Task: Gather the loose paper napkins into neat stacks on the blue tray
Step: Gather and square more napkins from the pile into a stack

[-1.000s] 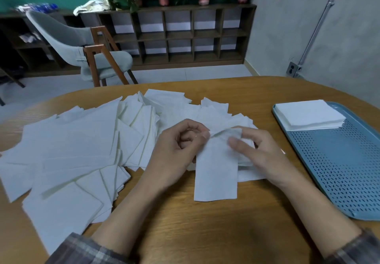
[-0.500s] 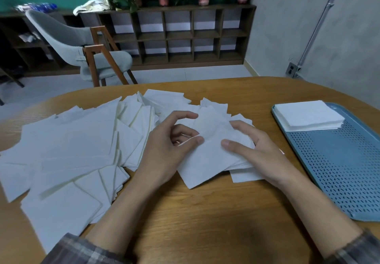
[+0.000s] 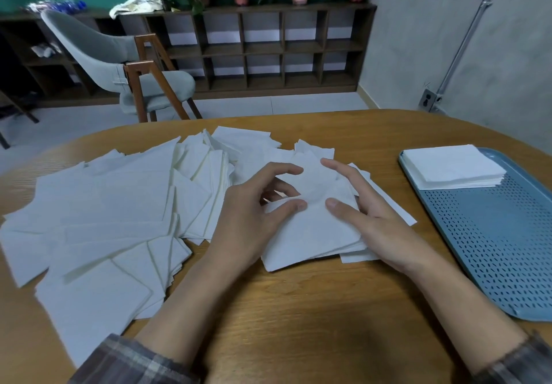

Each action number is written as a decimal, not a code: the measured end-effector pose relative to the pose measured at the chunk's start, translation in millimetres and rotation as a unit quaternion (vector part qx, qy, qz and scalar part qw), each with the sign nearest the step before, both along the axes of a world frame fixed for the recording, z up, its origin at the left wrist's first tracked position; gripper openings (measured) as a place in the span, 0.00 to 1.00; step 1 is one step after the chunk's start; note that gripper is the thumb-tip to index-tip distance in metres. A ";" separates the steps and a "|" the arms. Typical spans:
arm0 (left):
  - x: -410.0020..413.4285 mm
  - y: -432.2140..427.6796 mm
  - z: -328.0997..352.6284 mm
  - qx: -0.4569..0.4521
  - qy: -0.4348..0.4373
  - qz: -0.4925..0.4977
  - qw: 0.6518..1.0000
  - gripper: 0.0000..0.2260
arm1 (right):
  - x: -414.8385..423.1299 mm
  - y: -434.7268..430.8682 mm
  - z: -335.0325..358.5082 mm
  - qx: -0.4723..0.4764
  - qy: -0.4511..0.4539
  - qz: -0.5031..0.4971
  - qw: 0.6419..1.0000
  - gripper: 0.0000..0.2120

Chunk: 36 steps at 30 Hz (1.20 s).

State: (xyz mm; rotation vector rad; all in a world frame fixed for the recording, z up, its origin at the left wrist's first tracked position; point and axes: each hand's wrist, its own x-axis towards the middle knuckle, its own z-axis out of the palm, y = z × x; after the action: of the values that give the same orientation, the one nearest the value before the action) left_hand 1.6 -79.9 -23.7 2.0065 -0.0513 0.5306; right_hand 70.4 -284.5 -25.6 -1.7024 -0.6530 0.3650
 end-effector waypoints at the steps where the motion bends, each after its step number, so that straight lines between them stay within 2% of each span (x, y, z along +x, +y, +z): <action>1: 0.7 -0.4 -1.7 0.016 -0.018 0.021 0.999 0.17 | 0.0 0.1 0.2 0.004 0.003 -0.004 1.000 0.25; 3: 3.6 0.2 -4.1 0.047 -0.048 0.075 0.995 0.16 | -0.1 -0.5 1.5 0.039 0.023 -0.007 0.999 0.26; 5: 3.2 0.3 -0.1 0.008 -0.004 0.096 0.995 0.17 | 1.9 -2.6 2.3 0.119 0.076 -0.014 0.990 0.28; 8: -0.5 0.1 7.2 -0.159 0.128 -0.022 0.979 0.21 | 4.4 -3.9 5.5 0.185 0.113 -0.035 0.976 0.29; 10: -1.0 -1.3 5.8 -0.200 0.148 -0.069 0.966 0.20 | 5.0 -3.1 4.3 0.164 0.088 -0.046 0.981 0.28; 13: 1.9 -1.8 -1.2 -0.115 0.129 -0.015 0.985 0.20 | 7.8 -10.3 5.9 0.132 0.098 -0.020 0.986 0.27; 15: 3.7 -0.5 -5.8 -0.104 0.115 0.002 0.988 0.21 | 9.8 -19.2 9.5 0.130 0.151 0.044 0.979 0.22; 17: 4.8 -0.5 -9.9 -0.087 0.105 -0.006 0.991 0.23 | 11.2 -23.7 10.7 0.116 0.156 0.068 0.979 0.15; 19: 4.8 -5.4 -12.8 -0.047 0.087 -0.013 0.995 0.26 | 14.2 -23.2 5.3 0.055 0.072 0.020 0.996 0.11; 21: 3.7 -10.3 -17.0 0.032 0.032 0.007 0.999 0.29 | 17.1 -19.8 -0.2 -0.012 -0.022 -0.049 0.998 0.13; 22: 3.6 -11.8 -19.6 0.090 -0.010 0.012 0.996 0.28 | 18.5 -18.6 -0.8 -0.023 -0.047 -0.076 0.996 0.14; 24: 2.7 -15.0 -24.1 0.168 -0.053 -0.031 0.984 0.19 | 22.4 -18.5 -3.5 -0.016 -0.066 -0.113 0.991 0.15; 26: 2.1 -19.0 -28.4 0.221 -0.023 -0.126 0.967 0.13 | 24.9 -19.3 -7.1 -0.011 -0.076 -0.126 0.989 0.15; 29: 3.4 -27.2 -38.5 0.281 0.044 -0.207 0.936 0.16 | 23.9 -17.3 -7.6 -0.014 -0.084 -0.121 0.989 0.14; 33: 6.2 -34.6 -42.9 0.283 0.035 -0.193 0.939 0.13 | 23.3 -17.0 -8.5 -0.021 -0.086 -0.121 0.989 0.14; 36: 5.6 -35.0 -40.6 0.314 -0.005 -0.175 0.933 0.08 | 22.6 -16.8 -7.5 -0.021 -0.079 -0.117 0.990 0.15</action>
State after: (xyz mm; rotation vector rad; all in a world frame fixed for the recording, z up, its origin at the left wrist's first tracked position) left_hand 7.2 -114.9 -64.4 2.5356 -0.6465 0.3101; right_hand 93.0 -301.3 -33.1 -1.8393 -0.5556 0.0785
